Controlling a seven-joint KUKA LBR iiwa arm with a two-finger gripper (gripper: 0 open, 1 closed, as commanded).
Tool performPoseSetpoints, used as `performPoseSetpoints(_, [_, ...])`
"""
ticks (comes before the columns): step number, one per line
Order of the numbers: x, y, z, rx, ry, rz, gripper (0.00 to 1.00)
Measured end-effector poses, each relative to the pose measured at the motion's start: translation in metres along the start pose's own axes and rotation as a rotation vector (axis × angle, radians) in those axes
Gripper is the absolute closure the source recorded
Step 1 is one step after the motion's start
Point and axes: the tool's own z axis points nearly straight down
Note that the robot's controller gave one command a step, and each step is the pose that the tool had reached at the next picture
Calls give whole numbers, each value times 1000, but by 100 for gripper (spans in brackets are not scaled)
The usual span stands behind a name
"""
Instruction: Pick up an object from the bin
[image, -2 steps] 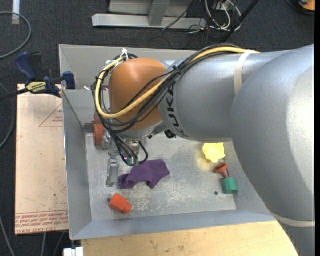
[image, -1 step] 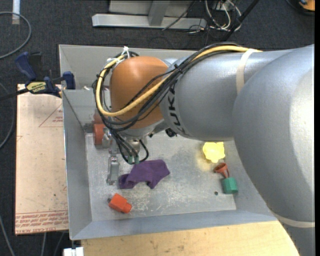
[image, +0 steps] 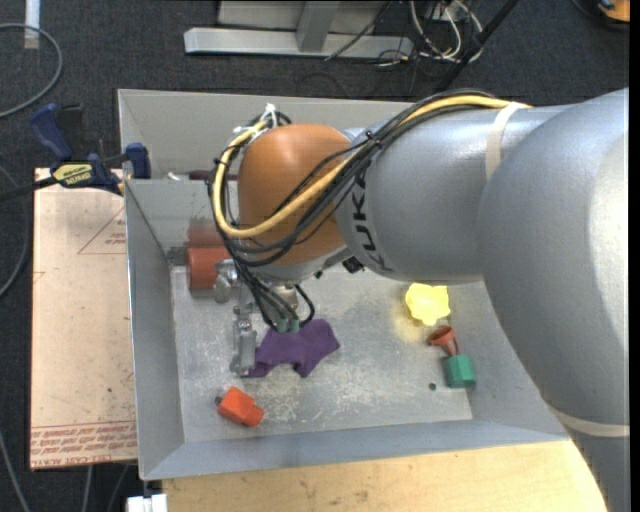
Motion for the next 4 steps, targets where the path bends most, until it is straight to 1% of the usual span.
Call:
performPoseSetpoints(1, [-13,-49,58,2,-3,-68,0])
performPoseSetpoints(2, [18,-70,86,-2,0,-222,100])
performPoseSetpoints(3, [18,-70,86,-2,0,-222,100])
performPoseSetpoints(4, [5,-71,-45,-3,-5,-163,100])
